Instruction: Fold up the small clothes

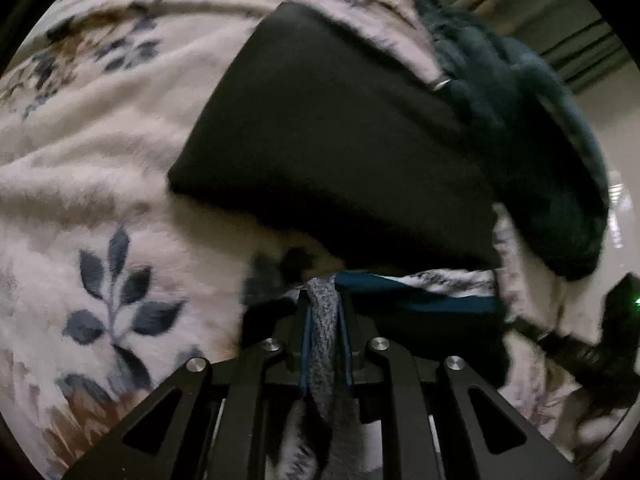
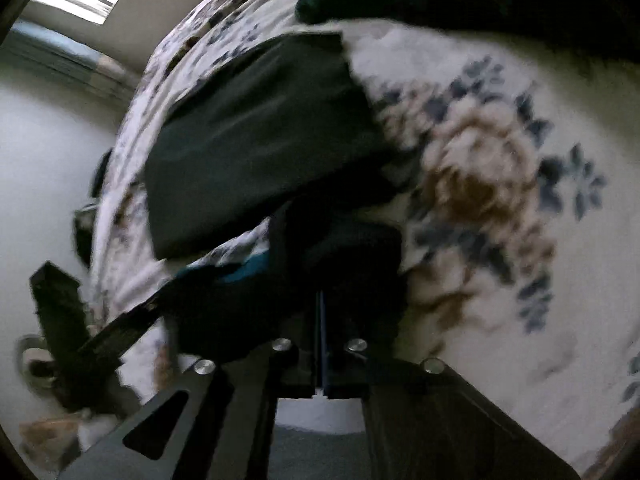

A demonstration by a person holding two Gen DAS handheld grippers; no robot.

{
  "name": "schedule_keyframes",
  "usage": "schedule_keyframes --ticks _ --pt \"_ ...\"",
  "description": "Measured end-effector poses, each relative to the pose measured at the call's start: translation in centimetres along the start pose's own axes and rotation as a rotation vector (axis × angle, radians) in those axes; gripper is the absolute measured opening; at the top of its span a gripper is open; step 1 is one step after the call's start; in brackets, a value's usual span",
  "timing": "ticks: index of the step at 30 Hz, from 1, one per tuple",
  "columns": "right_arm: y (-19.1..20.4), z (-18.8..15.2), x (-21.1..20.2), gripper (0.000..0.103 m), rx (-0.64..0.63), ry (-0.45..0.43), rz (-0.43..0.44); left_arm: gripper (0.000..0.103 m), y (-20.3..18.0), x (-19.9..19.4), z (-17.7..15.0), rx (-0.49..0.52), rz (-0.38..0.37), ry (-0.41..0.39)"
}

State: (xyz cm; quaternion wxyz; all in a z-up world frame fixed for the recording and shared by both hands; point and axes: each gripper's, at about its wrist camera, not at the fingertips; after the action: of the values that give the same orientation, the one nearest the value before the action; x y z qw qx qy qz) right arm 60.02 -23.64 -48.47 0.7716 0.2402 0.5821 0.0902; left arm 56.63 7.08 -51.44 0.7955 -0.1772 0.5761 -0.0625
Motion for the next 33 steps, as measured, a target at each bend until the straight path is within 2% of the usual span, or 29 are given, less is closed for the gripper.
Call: schedule_keyframes --ticks 2,4,5,6,7,8,9,10,11,13,14,15,16,18,19,22,25,26,27,29,31,33 --pt "-1.7 1.0 0.5 0.0 0.056 0.001 -0.052 0.012 0.6 0.9 0.1 -0.021 -0.013 0.028" --pt "-2.6 1.6 1.3 0.0 0.101 0.068 0.002 0.016 1.2 0.6 0.5 -0.077 -0.088 0.051" --pt "-2.6 1.7 1.0 0.0 0.113 0.081 0.045 0.028 1.6 0.0 0.6 -0.113 -0.107 0.05" --pt "-2.5 1.8 0.7 0.001 0.116 0.083 0.082 0.032 1.9 -0.4 0.7 -0.132 -0.129 0.044" --pt "-2.1 1.9 0.2 0.005 0.11 0.084 0.11 0.041 2.2 -1.1 0.7 -0.162 -0.173 0.029" --pt "-1.7 1.8 -0.2 0.018 0.1 0.081 0.138 0.049 2.4 -1.5 0.7 -0.179 -0.187 0.019" --pt "-1.1 1.7 -0.6 0.031 0.085 0.074 0.164 0.05 2.3 -1.7 0.7 -0.178 -0.184 0.014" --pt "-0.5 1.7 -0.6 0.052 0.064 0.07 0.175 0.05 2.1 -1.5 0.8 -0.164 -0.181 0.021" --pt "0.3 1.6 -0.4 0.056 0.043 0.08 0.178 0.05 1.7 -1.2 0.7 -0.144 -0.169 0.034" --pt "1.6 1.4 1.6 0.056 0.013 0.147 0.164 0.048 0.4 0.0 0.9 -0.073 -0.101 0.051" --pt "2.0 1.3 2.5 0.044 0.007 0.163 0.165 0.043 0.0 0.4 0.8 -0.042 -0.065 0.049" --pt "2.2 1.1 3.2 0.02 0.005 0.157 0.155 0.036 -0.4 0.7 0.6 -0.01 -0.014 0.043" --pt "2.6 1.0 3.6 0.004 -0.023 0.148 0.121 0.027 -0.4 0.9 0.6 0.004 0.003 0.039" --pt "2.5 1.3 3.4 0.004 -0.053 0.092 0.042 0.024 -0.3 0.9 0.6 0.022 0.015 0.031" --pt "2.1 1.5 3.7 0.003 -0.035 0.092 0.041 0.024 -0.6 0.9 0.7 0.037 0.025 0.035" --pt "1.8 1.3 4.8 0.003 -0.03 0.118 -0.015 0.028 -0.4 -0.1 1.0 0.007 -0.017 0.039" --pt "1.9 1.1 4.5 0.005 0.008 0.167 0.043 0.053 1.3 -2.0 0.5 -0.098 -0.057 0.046" --pt "1.9 1.0 4.2 0.01 0.017 0.172 0.063 0.065 1.7 -2.4 0.0 -0.119 -0.068 0.046" --pt "1.7 0.9 3.3 0.014 0.025 0.161 0.077 0.069 2.0 -2.6 -0.6 -0.136 -0.072 0.051" --pt "1.3 0.6 2.1 0.043 0.04 0.137 0.103 0.07 2.4 -1.2 -1.7 -0.155 -0.085 0.102" --pt "1.1 0.3 1.9 0.048 0.04 0.149 0.109 0.068 2.0 0.5 -2.6 -0.148 -0.073 0.15" --pt "0.8 0.1 2.1 0.048 0.036 0.159 0.101 0.065 0.9 0.6 -2.9 -0.106 -0.078 0.105"
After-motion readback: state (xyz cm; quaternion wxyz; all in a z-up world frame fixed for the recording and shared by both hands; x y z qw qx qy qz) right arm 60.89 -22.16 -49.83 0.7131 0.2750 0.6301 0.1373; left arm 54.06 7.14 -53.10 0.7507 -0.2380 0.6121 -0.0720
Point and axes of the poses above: each gripper's, at about its wrist camera, not at the fingertips, and x roughly the way its jaws point, y to its left, z to its top, and after that the axes turned 5 degrees about z, right-handed
